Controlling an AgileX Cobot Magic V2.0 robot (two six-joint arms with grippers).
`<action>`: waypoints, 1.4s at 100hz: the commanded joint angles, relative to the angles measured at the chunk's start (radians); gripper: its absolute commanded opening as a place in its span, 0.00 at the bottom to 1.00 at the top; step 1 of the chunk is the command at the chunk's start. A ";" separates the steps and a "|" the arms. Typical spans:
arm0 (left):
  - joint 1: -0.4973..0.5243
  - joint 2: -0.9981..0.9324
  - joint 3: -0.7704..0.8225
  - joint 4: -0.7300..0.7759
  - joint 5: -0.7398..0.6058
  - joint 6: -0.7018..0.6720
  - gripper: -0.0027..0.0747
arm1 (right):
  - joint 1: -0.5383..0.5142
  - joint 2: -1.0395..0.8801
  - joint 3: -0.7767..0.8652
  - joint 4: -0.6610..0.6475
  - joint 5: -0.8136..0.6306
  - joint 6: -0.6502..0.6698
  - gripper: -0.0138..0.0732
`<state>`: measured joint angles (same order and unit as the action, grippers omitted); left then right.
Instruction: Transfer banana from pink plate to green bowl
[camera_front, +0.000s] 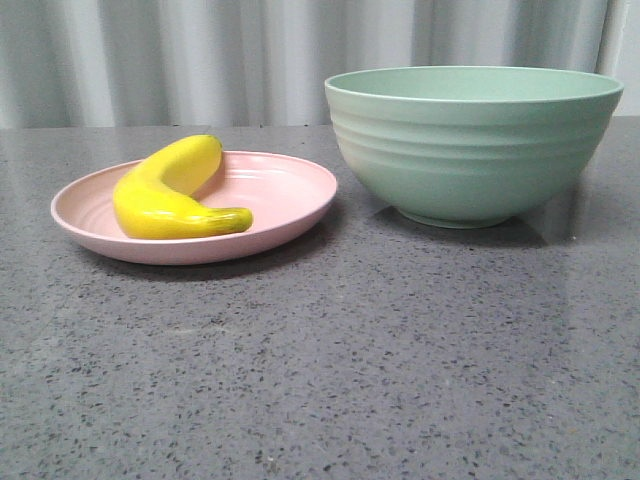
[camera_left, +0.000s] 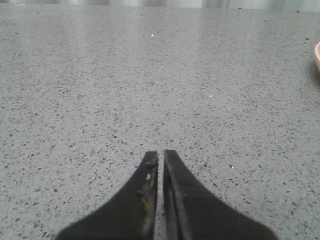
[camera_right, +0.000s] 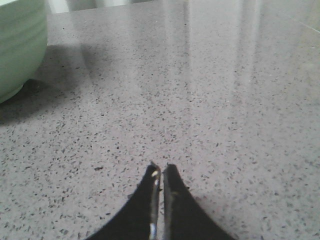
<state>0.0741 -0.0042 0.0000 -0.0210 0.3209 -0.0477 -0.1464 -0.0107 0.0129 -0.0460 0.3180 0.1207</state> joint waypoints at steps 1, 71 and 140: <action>-0.001 -0.032 0.028 -0.007 -0.052 0.001 0.01 | -0.007 -0.017 0.026 -0.004 -0.019 -0.005 0.07; -0.001 -0.032 0.028 -0.007 -0.052 0.001 0.01 | -0.007 -0.017 0.026 -0.004 -0.019 -0.005 0.07; -0.001 -0.032 0.028 -0.037 -0.179 0.001 0.01 | -0.007 -0.017 0.026 -0.002 -0.137 -0.005 0.07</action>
<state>0.0741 -0.0042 -0.0008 -0.0387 0.2425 -0.0477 -0.1464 -0.0107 0.0129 -0.0460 0.2793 0.1207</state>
